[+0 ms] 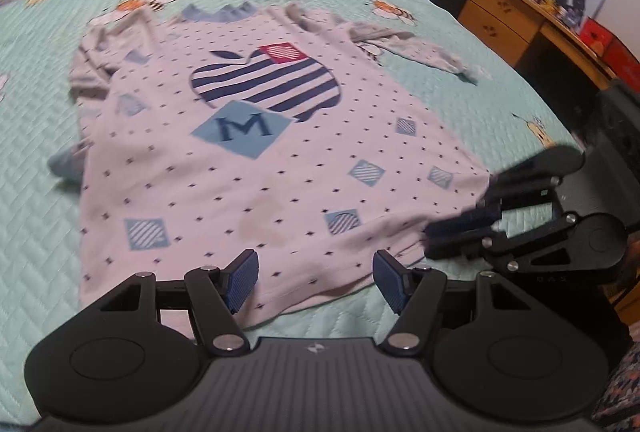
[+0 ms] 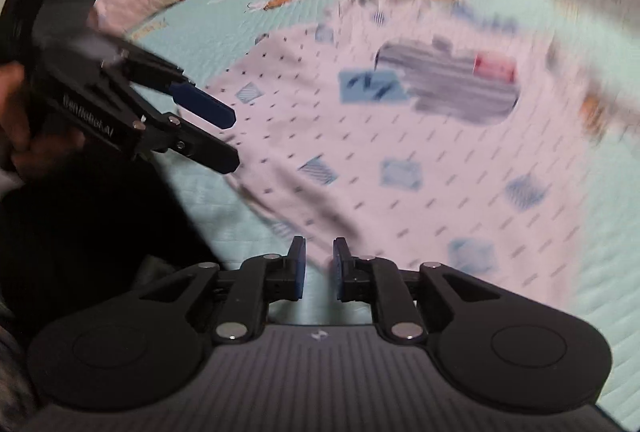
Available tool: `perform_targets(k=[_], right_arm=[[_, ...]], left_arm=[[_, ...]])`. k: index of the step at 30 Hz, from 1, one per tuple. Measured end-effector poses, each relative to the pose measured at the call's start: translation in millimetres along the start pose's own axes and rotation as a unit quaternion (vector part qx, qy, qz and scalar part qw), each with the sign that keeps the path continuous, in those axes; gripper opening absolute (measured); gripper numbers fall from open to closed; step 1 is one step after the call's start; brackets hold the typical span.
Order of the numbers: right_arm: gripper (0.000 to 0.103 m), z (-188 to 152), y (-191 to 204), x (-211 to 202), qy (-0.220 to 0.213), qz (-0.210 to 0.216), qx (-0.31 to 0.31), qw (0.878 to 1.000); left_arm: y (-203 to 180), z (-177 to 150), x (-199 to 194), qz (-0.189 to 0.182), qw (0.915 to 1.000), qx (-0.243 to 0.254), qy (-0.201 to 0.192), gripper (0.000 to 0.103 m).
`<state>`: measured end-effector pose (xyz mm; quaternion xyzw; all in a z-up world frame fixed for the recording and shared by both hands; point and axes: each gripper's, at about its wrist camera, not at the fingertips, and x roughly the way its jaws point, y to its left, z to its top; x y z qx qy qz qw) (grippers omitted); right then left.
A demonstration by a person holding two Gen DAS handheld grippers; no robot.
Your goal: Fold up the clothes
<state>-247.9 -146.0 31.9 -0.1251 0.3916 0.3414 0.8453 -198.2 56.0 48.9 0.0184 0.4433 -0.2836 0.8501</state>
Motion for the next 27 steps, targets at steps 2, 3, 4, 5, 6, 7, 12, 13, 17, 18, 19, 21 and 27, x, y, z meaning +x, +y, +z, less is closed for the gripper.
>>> perform_targets(k=[2,3,4,5,6,7,12,13,17,18,19,21,27], right_arm=[[0.016,0,10,1,0.003,-0.026,-0.062,0.998],[0.016,-1,14,5,0.009,-0.039,-0.090,0.995],[0.016,-2,17,8,0.016,-0.053,-0.116,0.992],[0.016,-3,18,10,0.021,-0.062,-0.135,0.989],[0.016,-4,18,11,0.023,-0.063,-0.147,0.987],[0.016,-6,18,11,0.025,-0.065,-0.158,0.985],[0.018,-9,15,15,0.028,-0.063,-0.174,0.982],[0.018,-10,16,17,0.030,-0.061,-0.182,0.981],[0.022,-10,18,21,0.042,-0.053,-0.228,0.971],[0.022,-9,19,23,0.047,-0.052,-0.243,0.967],[0.022,-9,20,24,0.051,-0.050,-0.255,0.964],[0.021,-7,20,27,0.056,-0.045,-0.265,0.962],[0.013,-2,13,25,0.054,-0.034,-0.227,0.972]], left_arm=[[-3,-1,1,0.003,1.0000,0.004,0.003,0.066],[-2,-2,0,0.004,1.0000,0.002,0.004,0.066],[-1,-3,0,0.005,1.0000,0.001,0.004,0.066],[0,-4,-1,0.006,1.0000,-0.002,0.005,0.066],[2,-5,-2,0.008,0.9999,-0.006,0.006,0.066],[4,-6,-3,0.009,0.9999,-0.009,0.007,0.066],[10,-7,-2,0.011,0.9996,-0.021,0.012,0.066],[10,-7,-2,0.011,0.9996,-0.021,0.013,0.066],[7,-9,-1,0.008,0.9997,-0.013,0.018,0.066],[6,-10,-1,0.008,0.9997,-0.011,0.020,0.066],[6,-10,0,0.007,0.9997,-0.012,0.021,0.066],[6,-12,1,0.007,0.9996,-0.015,0.023,0.066],[4,-14,0,0.005,0.9996,-0.013,0.026,0.066]])
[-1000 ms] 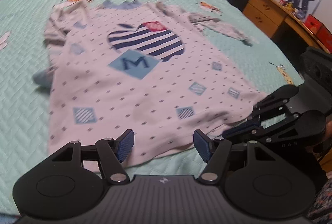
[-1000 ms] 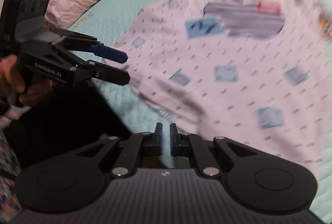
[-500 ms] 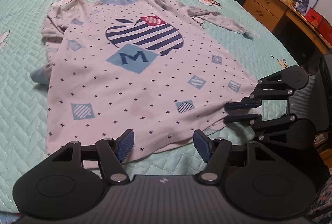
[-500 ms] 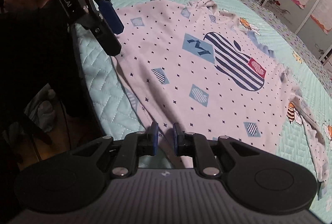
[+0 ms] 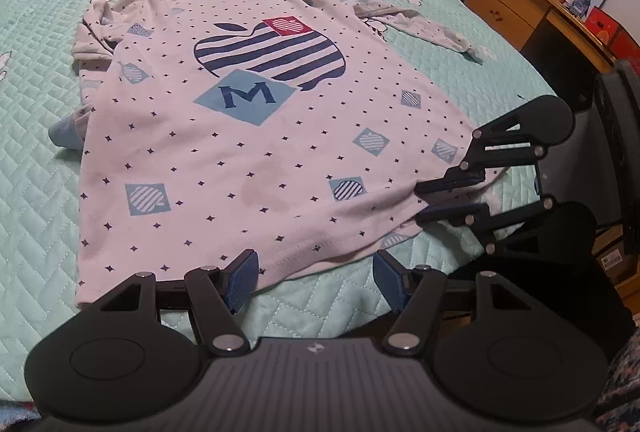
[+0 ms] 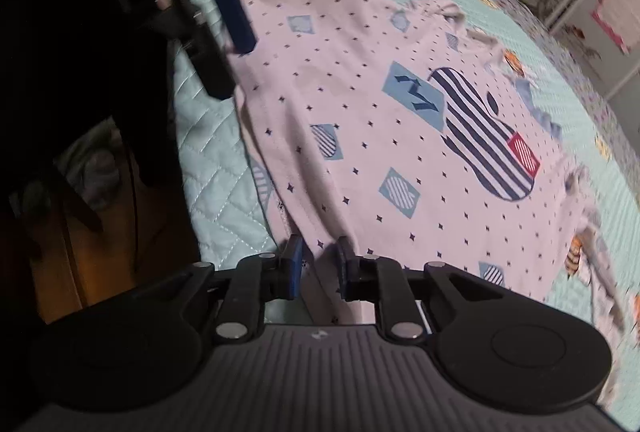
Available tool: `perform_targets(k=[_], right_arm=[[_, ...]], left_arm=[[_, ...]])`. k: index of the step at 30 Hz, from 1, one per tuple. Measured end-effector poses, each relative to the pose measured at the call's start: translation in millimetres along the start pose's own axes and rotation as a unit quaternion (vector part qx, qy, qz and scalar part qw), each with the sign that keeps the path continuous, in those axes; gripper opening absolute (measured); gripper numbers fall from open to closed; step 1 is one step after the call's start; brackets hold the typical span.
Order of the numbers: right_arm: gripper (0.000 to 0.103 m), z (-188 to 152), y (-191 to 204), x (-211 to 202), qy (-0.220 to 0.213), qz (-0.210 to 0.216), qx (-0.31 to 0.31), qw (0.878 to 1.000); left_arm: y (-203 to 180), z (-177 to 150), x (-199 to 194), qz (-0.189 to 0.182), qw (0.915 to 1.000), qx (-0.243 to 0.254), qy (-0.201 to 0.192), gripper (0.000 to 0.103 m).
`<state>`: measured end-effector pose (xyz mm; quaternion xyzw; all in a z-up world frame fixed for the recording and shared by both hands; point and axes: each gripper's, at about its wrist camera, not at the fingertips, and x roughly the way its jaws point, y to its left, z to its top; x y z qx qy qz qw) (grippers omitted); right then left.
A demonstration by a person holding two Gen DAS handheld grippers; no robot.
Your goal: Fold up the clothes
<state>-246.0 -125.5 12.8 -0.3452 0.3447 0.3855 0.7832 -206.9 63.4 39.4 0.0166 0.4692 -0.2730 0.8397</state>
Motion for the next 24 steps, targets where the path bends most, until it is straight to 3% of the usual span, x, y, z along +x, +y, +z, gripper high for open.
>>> perform_targets(k=[4,10,17,21,22,24], right_arm=[[0.001,-3,-8,-5,-0.016,0.005,0.054,0.998],[0.000,-8,-17,-14,-0.028,0.045,0.118,0.992],[0.001,-11,-7,-13,-0.009,0.049,0.106,0.993],[0.008,-11,-8,-16,0.001,0.042,0.109,0.993],[0.014,-10,-11,-19,0.000,0.044,0.119,0.992],[0.018,-9,-19,-30,-0.020,0.048,0.153,0.987]], left_arm=[[4,-2,-3,0.002,1.0000,-0.009,-0.001,0.066],[19,-5,-14,0.006,0.9992,-0.039,-0.010,0.066],[40,-9,-25,0.015,0.9966,-0.079,-0.019,0.066],[52,-10,-33,0.021,0.9945,-0.098,-0.032,0.066],[55,-10,-35,0.024,0.9939,-0.102,-0.036,0.066],[62,-8,-39,0.030,0.9922,-0.113,-0.045,0.066]])
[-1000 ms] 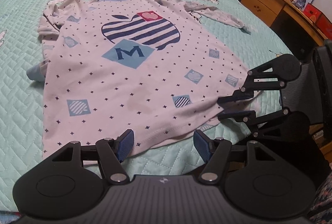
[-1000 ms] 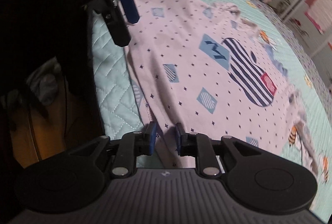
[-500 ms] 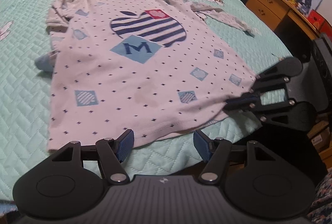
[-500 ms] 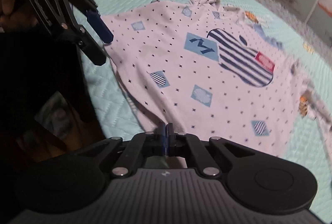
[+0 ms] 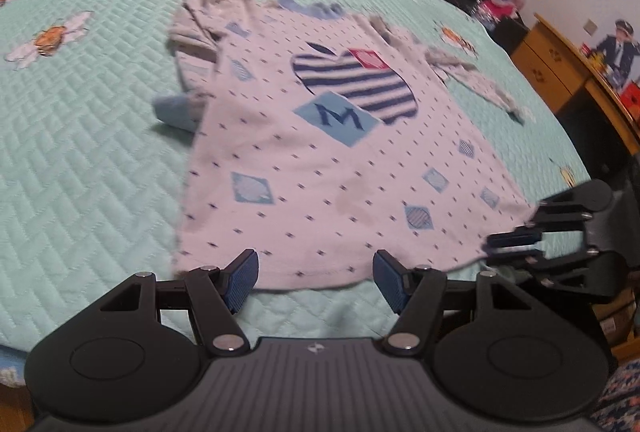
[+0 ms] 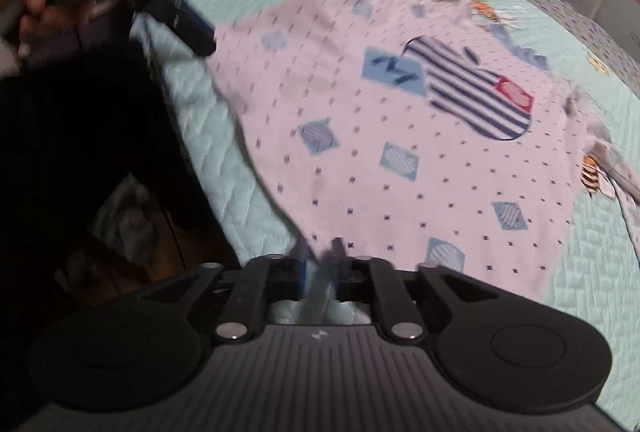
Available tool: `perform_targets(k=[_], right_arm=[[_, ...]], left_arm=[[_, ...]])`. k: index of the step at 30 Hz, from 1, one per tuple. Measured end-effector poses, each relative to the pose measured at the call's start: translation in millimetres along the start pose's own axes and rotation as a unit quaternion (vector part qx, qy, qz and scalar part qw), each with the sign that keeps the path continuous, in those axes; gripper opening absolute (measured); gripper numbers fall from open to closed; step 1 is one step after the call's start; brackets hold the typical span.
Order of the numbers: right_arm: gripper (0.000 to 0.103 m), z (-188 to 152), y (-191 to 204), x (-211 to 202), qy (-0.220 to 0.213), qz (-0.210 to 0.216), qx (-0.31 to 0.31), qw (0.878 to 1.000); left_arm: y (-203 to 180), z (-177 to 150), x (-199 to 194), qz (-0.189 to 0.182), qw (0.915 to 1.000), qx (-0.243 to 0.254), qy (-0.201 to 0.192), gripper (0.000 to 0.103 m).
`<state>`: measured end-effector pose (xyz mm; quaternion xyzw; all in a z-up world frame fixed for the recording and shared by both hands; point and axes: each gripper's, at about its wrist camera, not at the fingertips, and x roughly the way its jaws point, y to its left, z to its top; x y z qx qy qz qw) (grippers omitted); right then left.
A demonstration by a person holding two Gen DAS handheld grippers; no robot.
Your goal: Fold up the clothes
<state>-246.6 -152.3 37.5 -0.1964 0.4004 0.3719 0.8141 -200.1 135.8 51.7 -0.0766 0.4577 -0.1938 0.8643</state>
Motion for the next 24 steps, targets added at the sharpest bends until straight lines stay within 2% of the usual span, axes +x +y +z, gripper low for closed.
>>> perform_targets(k=[3,5,6,8,10,11,13,14,17,19,20,22,23,24], right_arm=[[0.019,9,-14,-12,-0.043,0.028,0.078,0.996],[0.019,16,-22,-11,-0.070,0.053,0.139,0.986],[0.019,18,-26,-7,-0.083,0.073,0.176,0.978],[0.021,18,-33,8,-0.102,0.139,0.252,0.952],[0.021,12,-36,34,-0.090,0.176,0.305,0.932],[0.022,9,-34,47,-0.074,0.176,0.318,0.928],[0.016,4,-28,65,-0.038,0.148,0.319,0.935],[0.016,3,-27,64,-0.041,0.150,0.322,0.934],[0.017,7,-26,53,-0.046,0.150,0.318,0.935],[0.023,10,-26,44,-0.060,0.150,0.313,0.936],[0.026,10,-27,41,-0.071,0.154,0.318,0.933],[0.041,7,-33,44,-0.077,0.150,0.336,0.927],[0.042,5,-34,51,-0.065,0.137,0.339,0.928],[0.038,2,-33,57,-0.055,0.126,0.335,0.932]], left_arm=[[13,7,-5,-0.008,0.9992,-0.037,-0.016,0.066],[21,12,-8,-0.021,0.9970,-0.069,-0.029,0.066],[22,14,-9,-0.034,0.9953,-0.083,-0.036,0.066],[18,17,-8,-0.066,0.9931,-0.089,-0.039,0.066],[9,16,3,-0.081,0.9941,-0.068,-0.026,0.066],[7,14,12,-0.070,0.9954,-0.065,-0.010,0.066],[14,4,26,-0.049,0.9951,-0.084,0.014,0.066],[18,0,32,-0.039,0.9944,-0.094,0.026,0.066],[20,-5,27,-0.047,0.9944,-0.093,0.018,0.066],[19,-4,23,-0.054,0.9942,-0.093,0.011,0.066],[22,-3,20,-0.059,0.9933,-0.099,0.000,0.066],[27,0,13,-0.071,0.9908,-0.113,-0.023,0.066],[31,3,8,-0.066,0.9895,-0.121,-0.042,0.066],[36,7,3,-0.059,0.9878,-0.129,-0.063,0.066]])
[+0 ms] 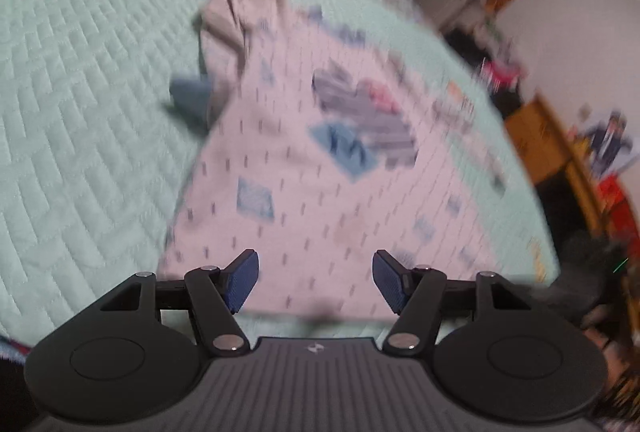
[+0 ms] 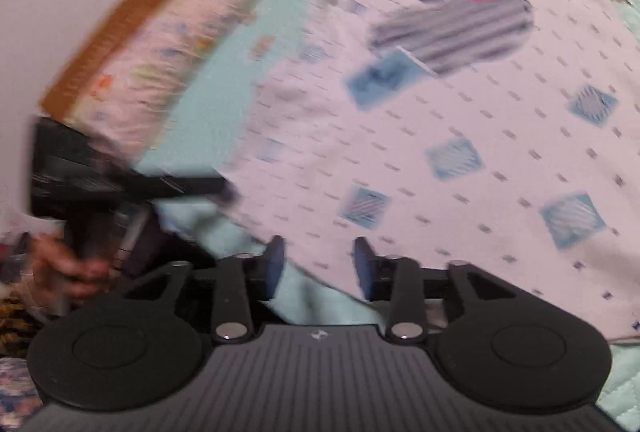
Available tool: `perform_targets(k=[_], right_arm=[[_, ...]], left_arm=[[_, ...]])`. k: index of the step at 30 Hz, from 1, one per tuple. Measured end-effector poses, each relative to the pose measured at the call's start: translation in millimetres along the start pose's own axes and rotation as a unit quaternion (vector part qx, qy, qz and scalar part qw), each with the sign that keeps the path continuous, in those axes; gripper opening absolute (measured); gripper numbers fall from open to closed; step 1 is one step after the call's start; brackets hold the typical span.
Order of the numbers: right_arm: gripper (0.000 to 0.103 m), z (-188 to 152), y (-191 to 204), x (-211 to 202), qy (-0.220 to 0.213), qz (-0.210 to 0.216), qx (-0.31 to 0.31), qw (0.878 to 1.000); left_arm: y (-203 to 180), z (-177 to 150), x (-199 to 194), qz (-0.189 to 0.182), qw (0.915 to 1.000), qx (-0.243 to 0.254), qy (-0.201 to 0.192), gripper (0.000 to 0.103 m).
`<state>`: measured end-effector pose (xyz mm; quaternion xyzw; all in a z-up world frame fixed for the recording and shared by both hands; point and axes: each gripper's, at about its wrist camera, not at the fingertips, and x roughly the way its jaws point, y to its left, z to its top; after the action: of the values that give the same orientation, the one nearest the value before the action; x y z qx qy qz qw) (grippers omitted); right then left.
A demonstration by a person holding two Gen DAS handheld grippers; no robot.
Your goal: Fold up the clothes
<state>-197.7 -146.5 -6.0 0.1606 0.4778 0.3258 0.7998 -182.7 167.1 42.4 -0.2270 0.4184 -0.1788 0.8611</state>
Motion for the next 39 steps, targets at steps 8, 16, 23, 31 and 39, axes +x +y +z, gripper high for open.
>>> perform_targets(k=[8,16,23,31,39], right_arm=[[0.038,-4,-4,-2,-0.014,0.002,0.025,1.000],[0.041,-3,5,0,-0.004,-0.017,0.006,1.000],[0.042,-3,6,1,-0.006,-0.019,0.011,1.000],[0.042,-2,14,2,-0.001,-0.037,-0.004,0.999],[0.051,0,21,4,0.005,-0.045,-0.011,0.999]], left_arm=[[58,52,9,0.019,0.9836,-0.164,-0.072,0.066],[81,55,46,0.005,0.9613,-0.272,-0.043,0.066],[86,60,56,-0.008,0.9510,-0.306,-0.045,0.015],[89,86,23,0.011,0.9597,-0.257,-0.114,0.009],[134,157,-67,0.081,0.9417,-0.227,-0.235,0.009]])
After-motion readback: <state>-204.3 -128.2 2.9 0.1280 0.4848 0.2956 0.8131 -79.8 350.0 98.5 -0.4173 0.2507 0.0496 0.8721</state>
